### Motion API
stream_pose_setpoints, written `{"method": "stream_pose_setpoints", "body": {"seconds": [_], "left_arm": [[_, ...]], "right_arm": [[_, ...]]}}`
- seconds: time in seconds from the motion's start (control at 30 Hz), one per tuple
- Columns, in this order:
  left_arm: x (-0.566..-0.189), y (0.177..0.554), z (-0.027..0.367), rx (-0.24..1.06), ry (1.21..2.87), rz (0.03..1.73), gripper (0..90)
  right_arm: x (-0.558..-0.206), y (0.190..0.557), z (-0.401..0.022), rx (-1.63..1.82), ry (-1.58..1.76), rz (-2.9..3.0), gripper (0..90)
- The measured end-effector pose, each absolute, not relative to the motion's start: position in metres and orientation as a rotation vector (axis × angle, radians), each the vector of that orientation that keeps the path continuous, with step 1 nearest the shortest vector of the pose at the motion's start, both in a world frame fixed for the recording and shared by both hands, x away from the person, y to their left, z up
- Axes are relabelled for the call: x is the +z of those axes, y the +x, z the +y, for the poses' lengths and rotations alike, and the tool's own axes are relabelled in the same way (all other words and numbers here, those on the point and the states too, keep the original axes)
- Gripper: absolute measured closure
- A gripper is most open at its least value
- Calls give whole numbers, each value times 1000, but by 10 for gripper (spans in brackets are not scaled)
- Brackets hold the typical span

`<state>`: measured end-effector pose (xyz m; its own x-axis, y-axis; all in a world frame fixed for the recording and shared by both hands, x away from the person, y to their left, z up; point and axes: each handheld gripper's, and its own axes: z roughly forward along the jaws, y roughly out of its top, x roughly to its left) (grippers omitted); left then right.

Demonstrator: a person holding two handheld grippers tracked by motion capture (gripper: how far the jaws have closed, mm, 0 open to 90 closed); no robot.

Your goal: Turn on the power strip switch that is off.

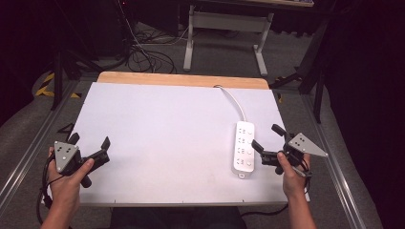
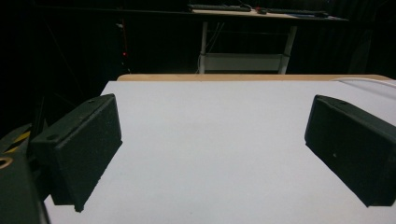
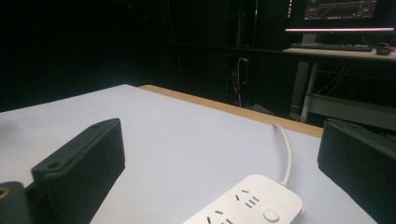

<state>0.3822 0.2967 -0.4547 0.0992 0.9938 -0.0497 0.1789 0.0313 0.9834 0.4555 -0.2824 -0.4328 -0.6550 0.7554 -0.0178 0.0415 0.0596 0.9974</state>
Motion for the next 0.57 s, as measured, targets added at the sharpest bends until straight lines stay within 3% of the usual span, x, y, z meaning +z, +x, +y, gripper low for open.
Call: {"method": "stream_pose_setpoints", "body": {"seconds": [0.57], "left_arm": [[-454, 383, 299, 1008, 1342, 1288, 6]], "right_arm": [[-435, 456, -283, 1637, 795, 1787, 13]]}}
